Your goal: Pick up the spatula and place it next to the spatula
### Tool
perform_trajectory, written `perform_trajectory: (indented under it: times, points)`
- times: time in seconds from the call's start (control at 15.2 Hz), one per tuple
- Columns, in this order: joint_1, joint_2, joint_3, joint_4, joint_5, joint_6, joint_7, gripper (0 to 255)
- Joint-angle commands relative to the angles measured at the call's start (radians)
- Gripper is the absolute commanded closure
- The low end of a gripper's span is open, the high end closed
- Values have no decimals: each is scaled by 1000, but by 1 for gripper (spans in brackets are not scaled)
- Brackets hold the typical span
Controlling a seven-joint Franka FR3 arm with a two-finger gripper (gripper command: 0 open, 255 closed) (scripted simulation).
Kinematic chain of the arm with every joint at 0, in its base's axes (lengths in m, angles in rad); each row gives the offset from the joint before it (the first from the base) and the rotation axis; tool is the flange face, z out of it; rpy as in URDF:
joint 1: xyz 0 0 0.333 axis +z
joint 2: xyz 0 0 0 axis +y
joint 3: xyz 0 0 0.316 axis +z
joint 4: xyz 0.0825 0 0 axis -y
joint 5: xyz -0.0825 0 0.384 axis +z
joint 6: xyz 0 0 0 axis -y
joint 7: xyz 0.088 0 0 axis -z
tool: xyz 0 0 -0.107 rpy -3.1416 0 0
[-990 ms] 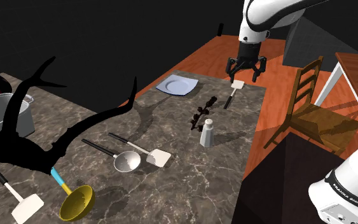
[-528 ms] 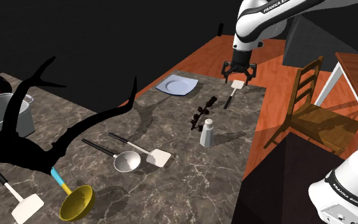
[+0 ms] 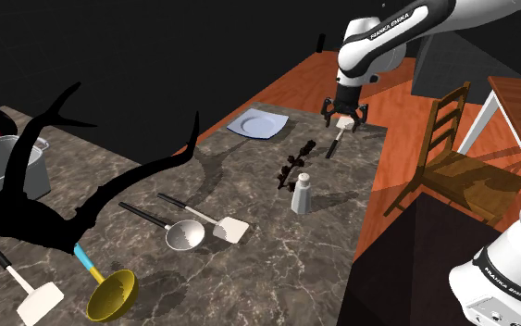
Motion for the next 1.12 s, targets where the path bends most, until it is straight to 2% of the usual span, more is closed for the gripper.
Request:
perform_trajectory:
  times: [0.0,0.59,0.66,1.06]
  points:
    - [1,14,1,-13,-1,28,2,0]
    - [2,25,1,-21,-1,47,3,0]
    - [2,25,1,-21,-1,47,3,255]
    - [2,25,1,-21,-1,47,3,255]
